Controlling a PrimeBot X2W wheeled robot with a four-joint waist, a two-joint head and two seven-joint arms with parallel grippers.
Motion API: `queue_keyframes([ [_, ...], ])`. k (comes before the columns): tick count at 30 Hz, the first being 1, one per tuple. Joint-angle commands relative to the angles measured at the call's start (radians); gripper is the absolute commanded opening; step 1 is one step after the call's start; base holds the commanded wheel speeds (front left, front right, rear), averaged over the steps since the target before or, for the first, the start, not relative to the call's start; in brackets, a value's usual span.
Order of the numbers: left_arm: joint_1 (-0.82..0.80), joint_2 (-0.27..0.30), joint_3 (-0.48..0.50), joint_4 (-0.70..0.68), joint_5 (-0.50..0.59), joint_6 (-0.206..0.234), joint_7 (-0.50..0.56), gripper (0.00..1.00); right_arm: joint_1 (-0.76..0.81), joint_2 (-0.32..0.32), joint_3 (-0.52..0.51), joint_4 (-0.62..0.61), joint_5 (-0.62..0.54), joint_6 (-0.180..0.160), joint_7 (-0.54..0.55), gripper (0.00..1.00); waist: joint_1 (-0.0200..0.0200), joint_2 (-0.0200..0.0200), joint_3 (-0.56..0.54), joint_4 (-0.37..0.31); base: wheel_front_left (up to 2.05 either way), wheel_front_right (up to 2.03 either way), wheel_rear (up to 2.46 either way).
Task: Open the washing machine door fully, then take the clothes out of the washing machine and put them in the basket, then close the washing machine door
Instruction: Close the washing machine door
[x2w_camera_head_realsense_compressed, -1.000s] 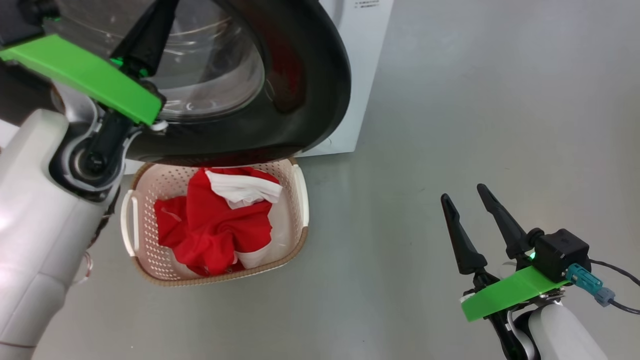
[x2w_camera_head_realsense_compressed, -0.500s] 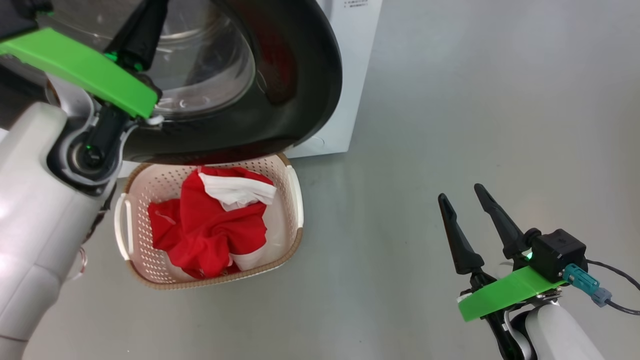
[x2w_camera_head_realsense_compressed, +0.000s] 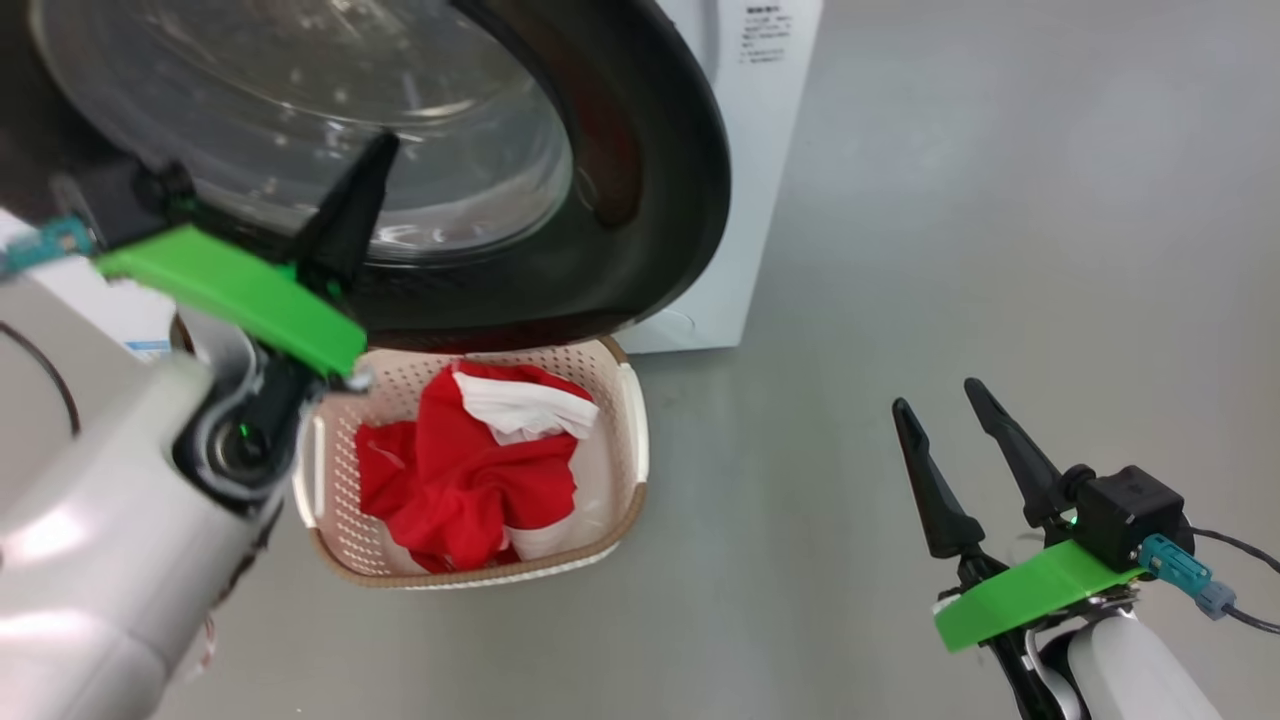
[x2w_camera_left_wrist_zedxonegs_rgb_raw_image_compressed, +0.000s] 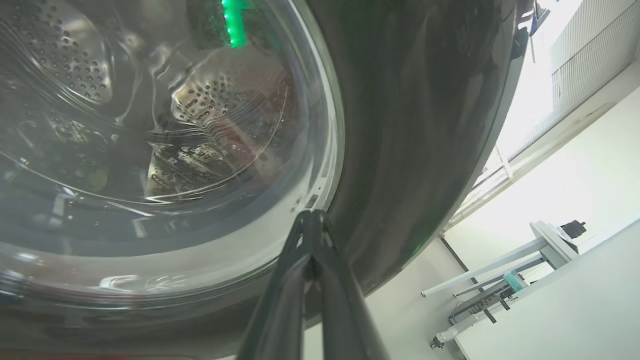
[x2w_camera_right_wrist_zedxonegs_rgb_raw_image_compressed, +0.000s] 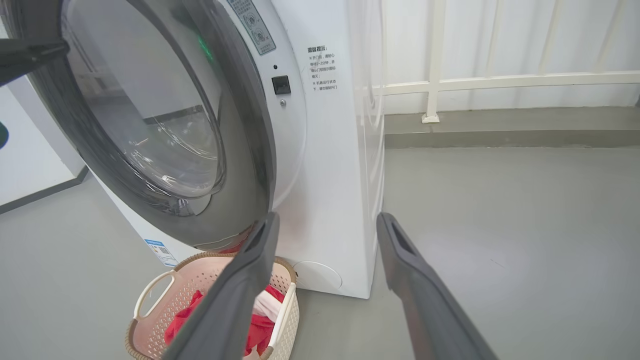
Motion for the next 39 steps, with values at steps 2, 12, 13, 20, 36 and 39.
queue_keyframes([
  [2, 0.021, 0.052, 0.019, -0.019, 0.009, -0.007, -0.025, 0.0, 0.026, -0.016, 0.013, -0.019, 0.004, 0.006, -0.006, 1.0, 0.0, -0.0001, -0.034, 0.032, 0.0, 0.0, 0.0],
  [12, 0.164, 0.069, 0.004, -0.013, 0.034, -0.007, -0.072, 0.0, 0.079, -0.033, -0.002, -0.017, 0.012, 0.006, -0.006, 1.0, 0.0, -0.0001, -0.097, 0.093, 0.0, 0.0, 0.0],
  [13, 0.18, 0.072, 0.007, -0.014, 0.038, -0.007, -0.074, 0.0, 0.085, -0.035, -0.003, -0.016, 0.013, 0.006, -0.006, 1.0, 0.0, -0.0001, -0.104, 0.099, 0.0, 0.0, 0.0],
  [20, 0.312, 0.084, 0.079, -0.021, 0.093, -0.007, -0.078, 0.33, 0.127, -0.042, -0.018, -0.016, 0.02, 0.006, -0.006, 1.0, 0.0, -0.0001, -0.148, 0.139, 0.0, 0.0, 0.0],
  [36, 0.642, 0.087, 0.309, -0.055, 0.241, -0.007, -0.079, 1.0, 0.213, -0.053, -0.037, -0.018, 0.036, 0.006, -0.006, 1.0, 0.0, -0.0001, -0.224, 0.178, 0.0, 0.0, 0.0],
  [39, 0.693, 0.081, 0.347, -0.062, 0.273, -0.007, -0.079, 1.0, 0.229, -0.054, -0.039, -0.017, 0.038, 0.006, -0.006, 1.0, 0.0, -0.0001, -0.237, 0.176, 0.0, 0.0, 0.0],
])
